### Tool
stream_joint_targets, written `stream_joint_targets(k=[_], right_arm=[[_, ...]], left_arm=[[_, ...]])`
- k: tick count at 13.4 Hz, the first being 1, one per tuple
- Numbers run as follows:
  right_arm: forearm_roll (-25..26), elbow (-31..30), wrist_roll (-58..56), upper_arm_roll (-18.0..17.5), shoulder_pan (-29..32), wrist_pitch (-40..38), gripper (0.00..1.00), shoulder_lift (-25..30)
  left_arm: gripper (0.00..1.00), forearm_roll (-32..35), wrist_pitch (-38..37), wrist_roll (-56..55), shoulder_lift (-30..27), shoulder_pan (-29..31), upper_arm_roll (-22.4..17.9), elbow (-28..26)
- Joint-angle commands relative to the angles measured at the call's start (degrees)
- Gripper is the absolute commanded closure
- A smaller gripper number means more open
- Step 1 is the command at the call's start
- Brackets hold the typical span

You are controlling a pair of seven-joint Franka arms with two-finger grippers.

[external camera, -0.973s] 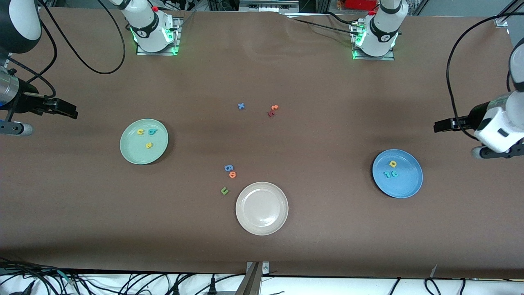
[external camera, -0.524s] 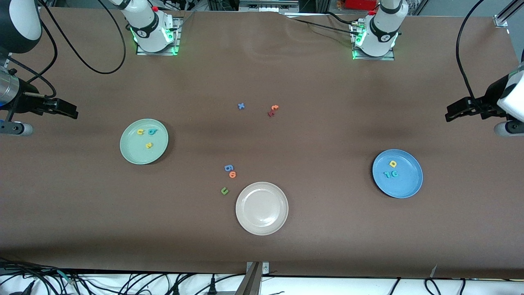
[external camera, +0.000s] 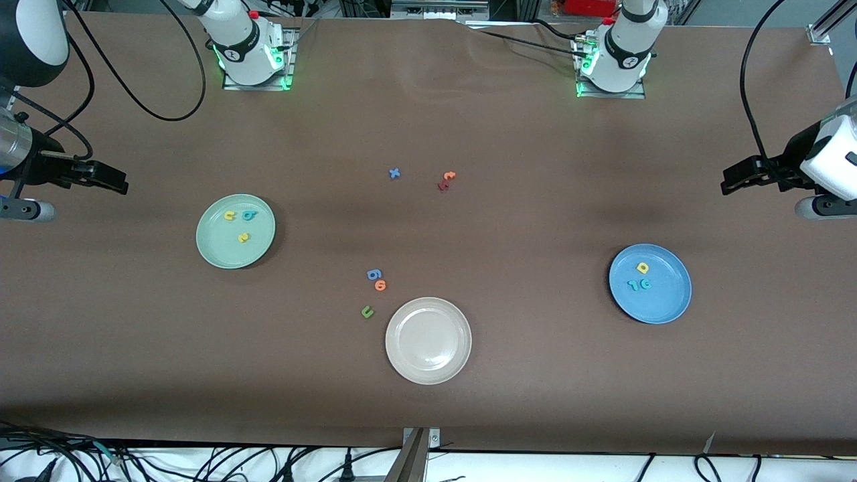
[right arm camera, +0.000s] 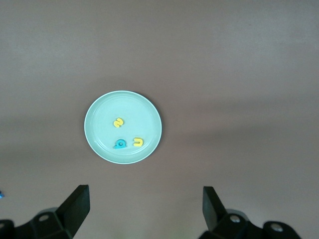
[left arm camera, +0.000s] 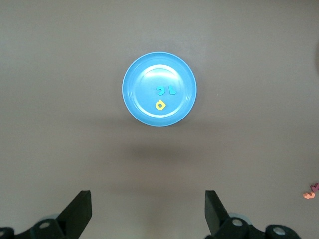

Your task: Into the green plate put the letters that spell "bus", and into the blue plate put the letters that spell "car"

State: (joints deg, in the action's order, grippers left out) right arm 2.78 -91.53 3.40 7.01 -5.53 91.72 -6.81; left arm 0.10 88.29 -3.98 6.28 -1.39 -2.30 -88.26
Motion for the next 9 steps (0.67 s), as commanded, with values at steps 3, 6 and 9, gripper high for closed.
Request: stream_joint_targets(k=[3,6,9], right_arm=[[-0.85,0.30,-0.77,-0.07,0.08,-0.58,0.00,0.31],[-0.85,0.30,-0.77,-0.07,0.08,-0.58,0.00,0.31],[-0.85,0.30,-0.77,-0.07,0.08,-0.58,0.00,0.31]], left_arm=[[0.00,-0.80,0.57,1.70,-0.39,1.65,-0.34,-0.24],[0.00,-0.89,-0.57,1.61,-0.30,1.30,-0.07,-0.33],[0.00,-0.89,-0.57,1.61,-0.21,0.95,-0.07,-0.24]])
